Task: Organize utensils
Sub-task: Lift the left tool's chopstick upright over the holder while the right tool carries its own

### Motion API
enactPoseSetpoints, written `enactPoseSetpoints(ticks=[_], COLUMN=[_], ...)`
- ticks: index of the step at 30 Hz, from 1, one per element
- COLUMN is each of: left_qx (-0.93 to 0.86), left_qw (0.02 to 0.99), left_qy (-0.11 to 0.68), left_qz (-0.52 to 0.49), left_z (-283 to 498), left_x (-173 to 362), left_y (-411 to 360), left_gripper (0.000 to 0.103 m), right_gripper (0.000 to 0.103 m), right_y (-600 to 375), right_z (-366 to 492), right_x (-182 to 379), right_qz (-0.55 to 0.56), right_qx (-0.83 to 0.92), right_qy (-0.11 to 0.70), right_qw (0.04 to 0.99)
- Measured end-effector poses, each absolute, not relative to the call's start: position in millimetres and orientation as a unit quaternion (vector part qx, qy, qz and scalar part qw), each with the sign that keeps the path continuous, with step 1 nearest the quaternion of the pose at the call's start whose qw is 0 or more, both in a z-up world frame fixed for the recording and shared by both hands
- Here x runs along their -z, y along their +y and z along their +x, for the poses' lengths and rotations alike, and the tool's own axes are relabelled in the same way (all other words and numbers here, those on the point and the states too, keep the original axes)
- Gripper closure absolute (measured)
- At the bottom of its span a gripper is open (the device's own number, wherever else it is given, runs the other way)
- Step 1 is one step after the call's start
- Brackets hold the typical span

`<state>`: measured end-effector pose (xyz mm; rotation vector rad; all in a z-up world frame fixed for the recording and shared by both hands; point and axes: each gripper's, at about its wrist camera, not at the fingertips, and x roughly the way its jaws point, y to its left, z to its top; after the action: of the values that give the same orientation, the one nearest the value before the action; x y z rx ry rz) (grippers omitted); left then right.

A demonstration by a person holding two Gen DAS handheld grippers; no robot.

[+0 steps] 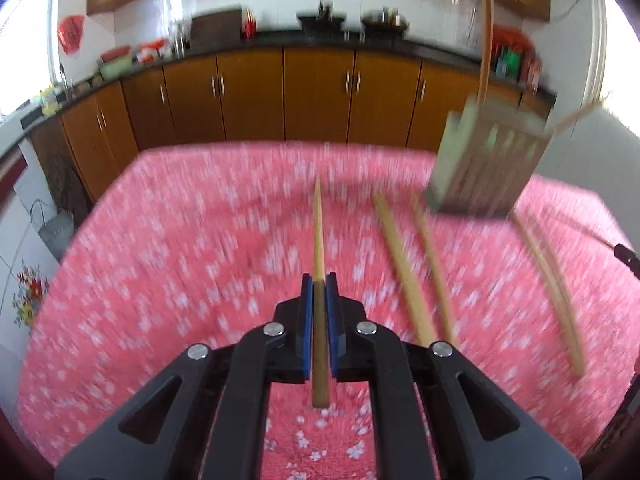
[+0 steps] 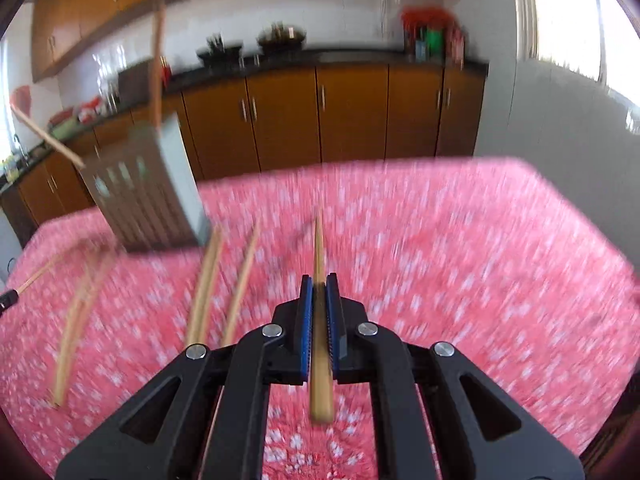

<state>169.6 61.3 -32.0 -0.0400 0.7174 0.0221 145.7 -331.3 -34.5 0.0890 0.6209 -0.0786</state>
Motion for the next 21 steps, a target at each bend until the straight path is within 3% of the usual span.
enactPoseSetpoints(ticks=[6,14,21], left_qx=[-0.002,0.014,0.076], left_qw=[0.960,0.966,0.972], left_qy=[0.272,0.251,0.219], left_qz=[-0.060,-0.061,-0.046], left_z=[162,160,147], left_x=[-31,-64,-109], left_y=[69,58,24], left_gripper=[0.095,0.095,0.095], right_gripper=[0.095,0.095,0.095], right_y=[-328,-327,-318], right_z=[134,137,128], right_x=[-16,-37,-98], right_qz=[0.039,0.060,0.107], right_qx=[0.038,0.018,-0.064], right_qy=[0.231,0.213,0.164], right_qw=[0.972,0.975,0.979])
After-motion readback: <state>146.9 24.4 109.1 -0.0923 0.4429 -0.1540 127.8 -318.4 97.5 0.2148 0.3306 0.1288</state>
